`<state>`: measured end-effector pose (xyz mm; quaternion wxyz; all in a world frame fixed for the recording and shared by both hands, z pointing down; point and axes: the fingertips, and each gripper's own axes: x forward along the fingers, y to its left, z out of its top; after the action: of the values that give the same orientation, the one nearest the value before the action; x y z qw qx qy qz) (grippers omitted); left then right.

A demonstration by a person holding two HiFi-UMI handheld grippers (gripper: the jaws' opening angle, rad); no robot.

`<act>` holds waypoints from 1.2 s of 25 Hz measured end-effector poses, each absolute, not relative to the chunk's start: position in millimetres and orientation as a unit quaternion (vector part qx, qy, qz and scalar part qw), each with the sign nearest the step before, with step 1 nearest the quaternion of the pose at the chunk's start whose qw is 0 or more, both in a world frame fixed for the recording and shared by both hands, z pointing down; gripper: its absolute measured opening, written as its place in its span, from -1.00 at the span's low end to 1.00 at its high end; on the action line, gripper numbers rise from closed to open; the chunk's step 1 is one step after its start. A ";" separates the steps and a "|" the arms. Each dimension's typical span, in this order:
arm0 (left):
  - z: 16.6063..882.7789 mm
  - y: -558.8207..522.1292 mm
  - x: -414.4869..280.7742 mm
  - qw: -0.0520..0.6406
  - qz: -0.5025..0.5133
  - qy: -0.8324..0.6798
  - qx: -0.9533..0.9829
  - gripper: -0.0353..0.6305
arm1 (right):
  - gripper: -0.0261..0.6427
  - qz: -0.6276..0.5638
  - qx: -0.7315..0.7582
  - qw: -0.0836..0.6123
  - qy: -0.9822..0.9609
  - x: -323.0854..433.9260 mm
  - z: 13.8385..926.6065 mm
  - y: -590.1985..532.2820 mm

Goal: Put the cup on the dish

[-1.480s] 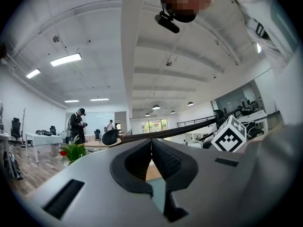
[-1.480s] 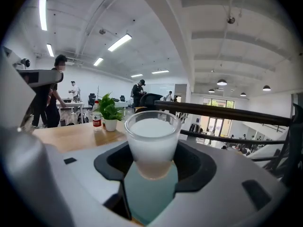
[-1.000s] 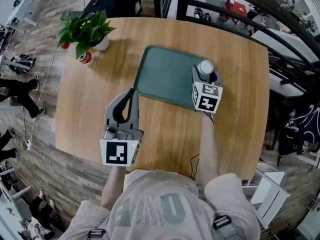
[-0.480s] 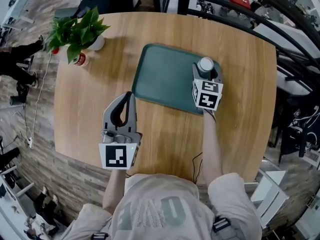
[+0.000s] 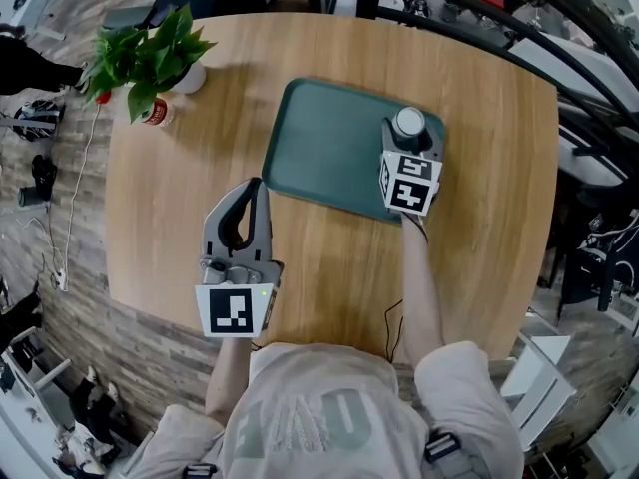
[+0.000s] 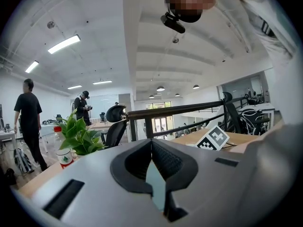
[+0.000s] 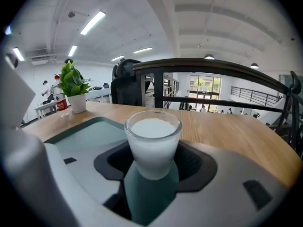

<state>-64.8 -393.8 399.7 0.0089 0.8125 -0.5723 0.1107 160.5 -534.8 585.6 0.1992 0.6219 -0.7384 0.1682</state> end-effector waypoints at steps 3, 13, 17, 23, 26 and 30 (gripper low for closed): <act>388.9 -394.6 -64.7 -0.004 0.087 -0.574 0.814 -0.87 | -0.13 0.155 0.638 0.166 -0.735 160.6 572.5 -535.5; 367.0 -381.9 -72.8 -0.023 0.076 -0.583 0.808 -0.87 | -0.13 0.057 0.642 0.123 -0.754 154.0 477.5 -524.2; 350.0 -369.4 -74.2 -0.035 0.059 -0.585 0.808 -0.87 | -0.13 -0.007 0.635 0.069 -0.770 143.3 398.9 -501.3; 316.0 -338.3 -78.0 -0.061 0.020 -0.588 0.807 -0.87 | -0.79 -0.074 0.649 -0.004 -0.757 135.5 303.7 -429.3; 297.3 -321.3 -81.2 -0.059 -0.009 -0.588 0.806 -0.87 | -0.82 -0.071 0.630 -0.038 -0.773 125.5 275.4 -395.1; 268.0 -293.4 -75.2 -0.094 -0.036 -0.576 0.811 -0.87 | -0.84 -0.096 0.622 -0.043 -0.776 117.7 251.5 -346.2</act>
<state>-75.2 -293.4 268.0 -0.0939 0.8114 -0.5757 -0.0360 117.7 -346.2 251.5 -0.0430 0.6223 -0.7756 -0.0963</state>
